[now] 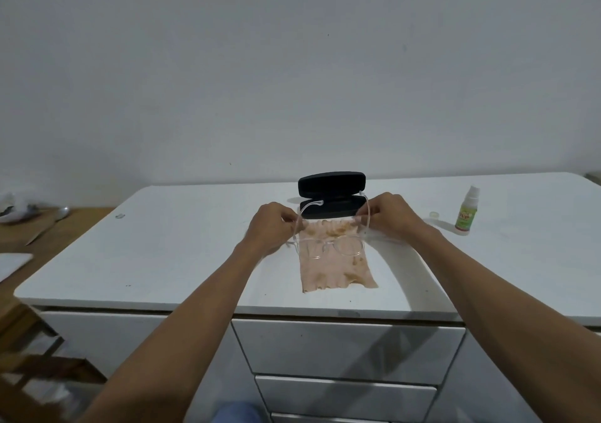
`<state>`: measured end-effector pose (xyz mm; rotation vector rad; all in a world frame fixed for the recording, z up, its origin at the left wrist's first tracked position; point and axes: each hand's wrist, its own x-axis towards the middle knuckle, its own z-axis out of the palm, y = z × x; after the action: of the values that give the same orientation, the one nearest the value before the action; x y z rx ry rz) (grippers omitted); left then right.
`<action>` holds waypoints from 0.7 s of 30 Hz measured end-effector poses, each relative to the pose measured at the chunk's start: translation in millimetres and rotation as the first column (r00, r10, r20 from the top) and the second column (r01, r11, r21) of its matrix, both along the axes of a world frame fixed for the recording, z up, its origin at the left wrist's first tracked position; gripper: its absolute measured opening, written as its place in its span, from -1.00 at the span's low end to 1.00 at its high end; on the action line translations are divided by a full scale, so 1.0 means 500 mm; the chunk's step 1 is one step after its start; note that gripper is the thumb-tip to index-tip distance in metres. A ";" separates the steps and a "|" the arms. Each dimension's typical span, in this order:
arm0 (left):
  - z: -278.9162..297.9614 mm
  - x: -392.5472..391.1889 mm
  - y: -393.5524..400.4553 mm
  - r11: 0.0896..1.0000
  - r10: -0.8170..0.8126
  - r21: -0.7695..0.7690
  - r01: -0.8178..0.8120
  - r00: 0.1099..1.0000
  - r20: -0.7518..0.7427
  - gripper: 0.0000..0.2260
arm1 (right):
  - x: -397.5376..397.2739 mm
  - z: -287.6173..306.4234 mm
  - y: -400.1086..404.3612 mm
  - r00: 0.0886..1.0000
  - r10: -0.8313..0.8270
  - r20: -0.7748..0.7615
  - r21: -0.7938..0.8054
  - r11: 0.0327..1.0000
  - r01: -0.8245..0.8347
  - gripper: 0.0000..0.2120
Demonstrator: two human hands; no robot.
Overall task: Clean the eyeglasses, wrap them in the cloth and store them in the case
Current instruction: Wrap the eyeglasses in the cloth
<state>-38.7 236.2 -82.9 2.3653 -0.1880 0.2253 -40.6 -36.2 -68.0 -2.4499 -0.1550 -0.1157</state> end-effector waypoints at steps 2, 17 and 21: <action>0.002 0.011 -0.003 1.000 0.003 -0.011 -0.003 1.000 -0.023 -0.89 | 0.008 0.003 0.005 1.000 0.009 -0.008 -0.017 1.000 -0.009 -0.95; 0.032 0.008 -0.004 0.906 -0.215 -0.402 0.130 0.961 -0.172 -0.87 | 0.008 0.038 -0.006 0.981 0.104 -0.164 0.249 0.967 -0.061 -0.77; 0.072 -0.016 0.005 0.916 -0.258 -0.355 0.184 0.951 -0.172 -0.91 | -0.004 0.049 -0.018 0.966 0.152 -0.209 0.321 0.944 -0.079 -0.68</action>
<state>-46.7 238.6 -47.1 1.9899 -0.2885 -0.1044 -42.7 -45.3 -43.5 -2.1142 -0.1644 0.1847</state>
